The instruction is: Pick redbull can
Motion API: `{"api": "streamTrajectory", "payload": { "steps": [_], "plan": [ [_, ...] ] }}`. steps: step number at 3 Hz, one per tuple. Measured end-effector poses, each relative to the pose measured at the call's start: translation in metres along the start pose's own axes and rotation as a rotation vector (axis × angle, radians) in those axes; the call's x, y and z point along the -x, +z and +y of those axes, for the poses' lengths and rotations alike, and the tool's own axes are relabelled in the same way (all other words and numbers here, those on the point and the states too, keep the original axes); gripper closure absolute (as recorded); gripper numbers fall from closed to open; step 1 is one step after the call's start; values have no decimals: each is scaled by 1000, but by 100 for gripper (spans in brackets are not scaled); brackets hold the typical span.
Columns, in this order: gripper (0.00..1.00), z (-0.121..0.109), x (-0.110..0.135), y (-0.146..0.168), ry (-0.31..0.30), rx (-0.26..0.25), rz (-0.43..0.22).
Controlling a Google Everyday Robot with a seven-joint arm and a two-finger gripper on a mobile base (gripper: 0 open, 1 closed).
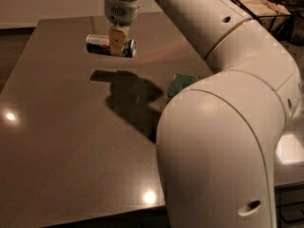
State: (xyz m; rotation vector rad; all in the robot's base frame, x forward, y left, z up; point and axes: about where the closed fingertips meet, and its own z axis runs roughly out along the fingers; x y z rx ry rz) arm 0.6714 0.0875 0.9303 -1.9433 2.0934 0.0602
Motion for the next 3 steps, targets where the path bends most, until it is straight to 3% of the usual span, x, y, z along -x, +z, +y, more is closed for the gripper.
{"api": "streamTrajectory", "payload": {
  "steps": [2,3],
  "plan": [
    [100,1,13,-37,-97,7,-91],
    [100,-6,21,-35,-97,-17,-115]
  ]
}}
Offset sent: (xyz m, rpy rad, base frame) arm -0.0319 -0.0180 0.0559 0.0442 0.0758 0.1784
